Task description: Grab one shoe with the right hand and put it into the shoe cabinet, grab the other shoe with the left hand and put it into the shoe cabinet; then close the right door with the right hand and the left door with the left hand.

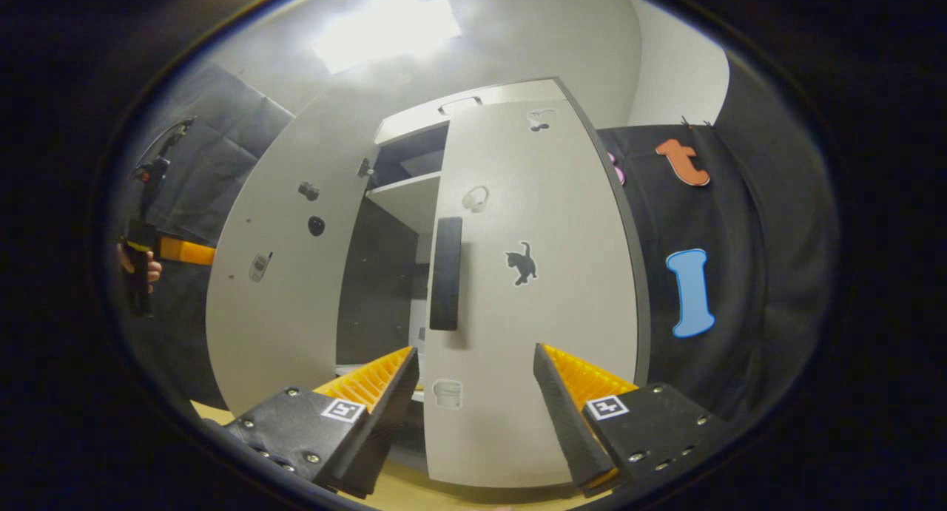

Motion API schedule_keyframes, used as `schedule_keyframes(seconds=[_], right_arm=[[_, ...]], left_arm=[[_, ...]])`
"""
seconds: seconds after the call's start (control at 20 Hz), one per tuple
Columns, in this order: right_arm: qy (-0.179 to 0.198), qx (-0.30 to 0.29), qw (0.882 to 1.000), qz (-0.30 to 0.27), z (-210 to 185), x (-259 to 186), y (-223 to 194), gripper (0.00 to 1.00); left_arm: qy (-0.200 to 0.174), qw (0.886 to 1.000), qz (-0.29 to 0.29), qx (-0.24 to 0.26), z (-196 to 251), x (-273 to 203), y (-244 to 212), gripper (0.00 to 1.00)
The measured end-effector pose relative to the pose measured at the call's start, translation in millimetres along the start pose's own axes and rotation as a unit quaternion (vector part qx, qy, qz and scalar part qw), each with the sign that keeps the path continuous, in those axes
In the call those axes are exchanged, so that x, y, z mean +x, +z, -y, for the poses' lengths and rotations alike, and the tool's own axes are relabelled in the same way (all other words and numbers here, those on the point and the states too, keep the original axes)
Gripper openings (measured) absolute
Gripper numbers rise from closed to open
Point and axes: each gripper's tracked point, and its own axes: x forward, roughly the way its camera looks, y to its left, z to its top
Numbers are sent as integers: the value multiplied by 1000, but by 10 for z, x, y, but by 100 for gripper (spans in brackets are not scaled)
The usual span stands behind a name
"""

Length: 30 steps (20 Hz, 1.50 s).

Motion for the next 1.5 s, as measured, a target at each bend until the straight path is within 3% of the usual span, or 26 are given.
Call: schedule_keyframes(seconds=[0.1,0.2,0.25,0.3,0.4,0.45,0.55,0.85,1.2,1.5], right_arm=[[-1,1,1000,-1,12,-1,1,93],[-2,1,1000,0,16,-20,1,93],[-2,0,1000,1,5,-29,14,93],[-2,0,1000,2,-1,-37,28,93],[-1,-1,1000,4,3,-49,35,93],[0,-2,1000,5,-1,-72,42,93],[-2,-7,1000,6,-1,-93,69,93],[-15,-3,1000,7,176,-140,94,93],[-29,11,1000,7,366,-187,103,93],[-45,6,999,12,475,-232,149,93]], left_arm=[[-19,1000,-4,-9,79,-7,3,89],[-38,999,-8,-14,198,-20,4,93],[-51,999,-9,-17,283,-40,6,88],[-69,997,-12,-20,405,-52,1,93],[-110,993,-19,-28,732,-83,-3,93],[-126,991,-20,-26,881,-89,-14,88],[-144,989,-7,-21,1115,-40,52,93],[-208,976,21,-54,1783,-102,168,93],[-227,970,53,-63,2071,-32,223,94],[-220,971,61,-68,2216,150,-67,94]])
